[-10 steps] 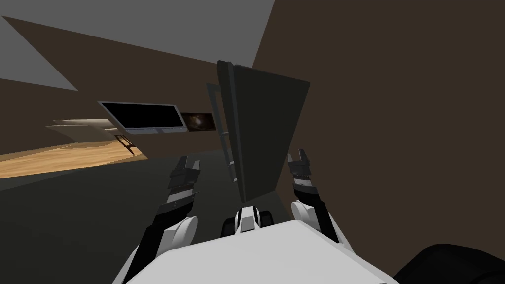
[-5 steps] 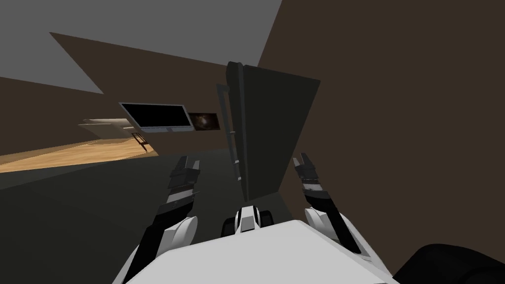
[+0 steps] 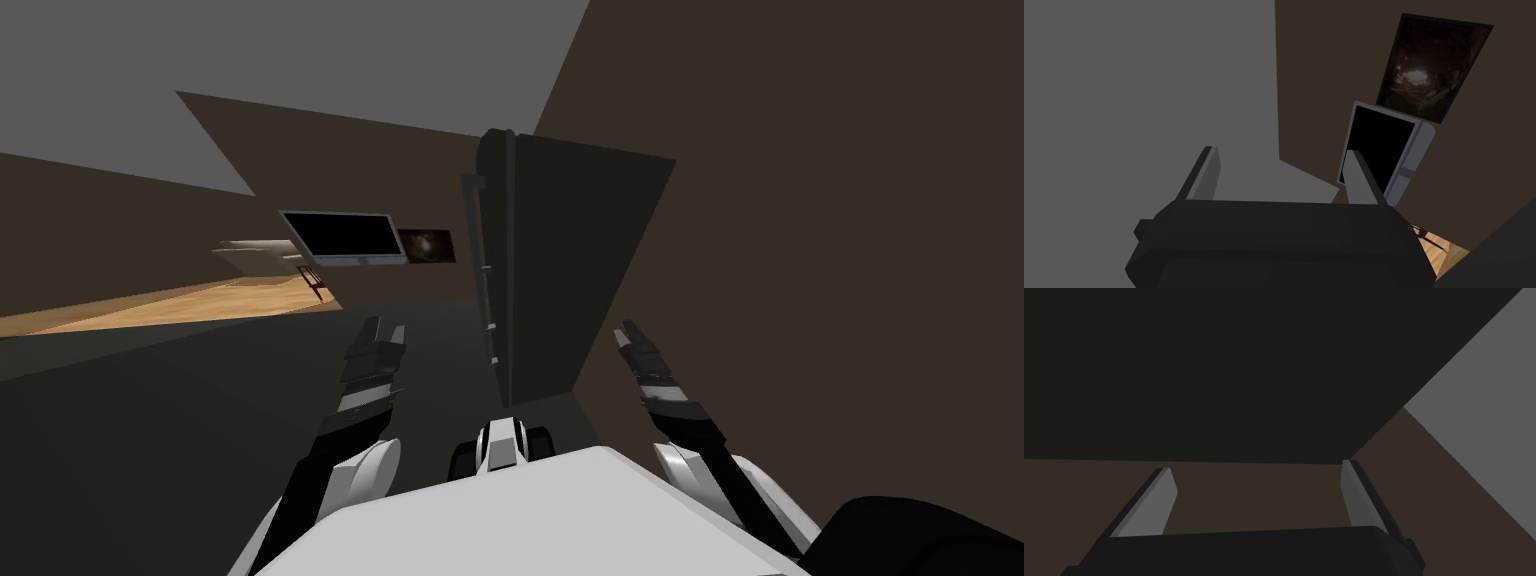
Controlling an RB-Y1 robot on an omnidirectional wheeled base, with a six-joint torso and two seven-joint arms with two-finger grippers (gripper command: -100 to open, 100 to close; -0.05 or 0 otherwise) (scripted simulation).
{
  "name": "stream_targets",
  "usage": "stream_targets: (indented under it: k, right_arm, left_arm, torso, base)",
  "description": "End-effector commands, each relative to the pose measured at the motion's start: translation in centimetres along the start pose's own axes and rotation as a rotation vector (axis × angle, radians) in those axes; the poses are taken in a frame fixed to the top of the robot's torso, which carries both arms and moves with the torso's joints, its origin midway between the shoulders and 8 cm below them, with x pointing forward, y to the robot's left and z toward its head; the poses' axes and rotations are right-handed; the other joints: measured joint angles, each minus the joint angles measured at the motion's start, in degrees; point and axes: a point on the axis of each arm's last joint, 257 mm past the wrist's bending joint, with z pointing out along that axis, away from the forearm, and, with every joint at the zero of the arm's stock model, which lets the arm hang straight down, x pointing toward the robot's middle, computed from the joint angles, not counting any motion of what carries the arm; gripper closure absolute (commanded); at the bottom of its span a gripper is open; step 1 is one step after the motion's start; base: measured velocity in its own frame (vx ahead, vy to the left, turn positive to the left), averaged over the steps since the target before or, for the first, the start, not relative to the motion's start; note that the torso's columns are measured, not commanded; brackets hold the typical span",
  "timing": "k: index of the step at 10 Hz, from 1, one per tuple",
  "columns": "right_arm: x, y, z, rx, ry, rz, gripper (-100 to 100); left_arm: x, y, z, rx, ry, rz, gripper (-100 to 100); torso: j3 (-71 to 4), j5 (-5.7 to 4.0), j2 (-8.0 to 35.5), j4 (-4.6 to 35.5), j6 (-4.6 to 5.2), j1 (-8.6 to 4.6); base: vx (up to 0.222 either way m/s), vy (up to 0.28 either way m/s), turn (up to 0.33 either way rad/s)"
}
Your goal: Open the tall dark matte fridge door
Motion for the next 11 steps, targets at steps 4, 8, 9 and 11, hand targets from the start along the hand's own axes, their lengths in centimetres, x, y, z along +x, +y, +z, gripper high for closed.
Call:
stream_targets:
  k: [4, 8, 9, 11]
  right_arm:
    - [-4.4, -2.2, -2.4, 0.095, 0.033, -0.231, -100]
    - [-8.1, -3.5, -4.6, 0.174, 0.073, -0.42, -100]
    - [-9.2, -4.3, -5.8, 0.215, 0.108, -0.494, -100]
    - [-11.4, -4.6, -6.8, 0.254, 0.135, -0.593, -100]
  left_arm:
    - [0.0, 0.0, 0.0, 0.0, 0.0, 0.0, 0]
    - [0.0, 0.0, 0.0, 0.0, 0.0, 0.0, 0]
    - [0.0, 0.0, 0.0, 0.0, 0.0, 0.0, 0]
    - [0.0, 0.0, 0.0, 0.0, 0.0, 0.0, 0]
  torso:
    - [0.0, 0.0, 0.0, 0.0, 0.01, 0.02]
    - [0.0, 0.0, 0.0, 0.0, 0.0, 0.03]
    - [0.0, 0.01, 0.0, 0.0, 0.02, -0.01]
    - [0.0, 0.0, 0.0, 0.0, 0.03, -0.03]
  base:
    - [0.0, 0.056, 0.106]
    - [0.004, 0.062, 0.112]
    - [0.0, 0.074, 0.187]
    - [0.004, 0.065, 0.127]
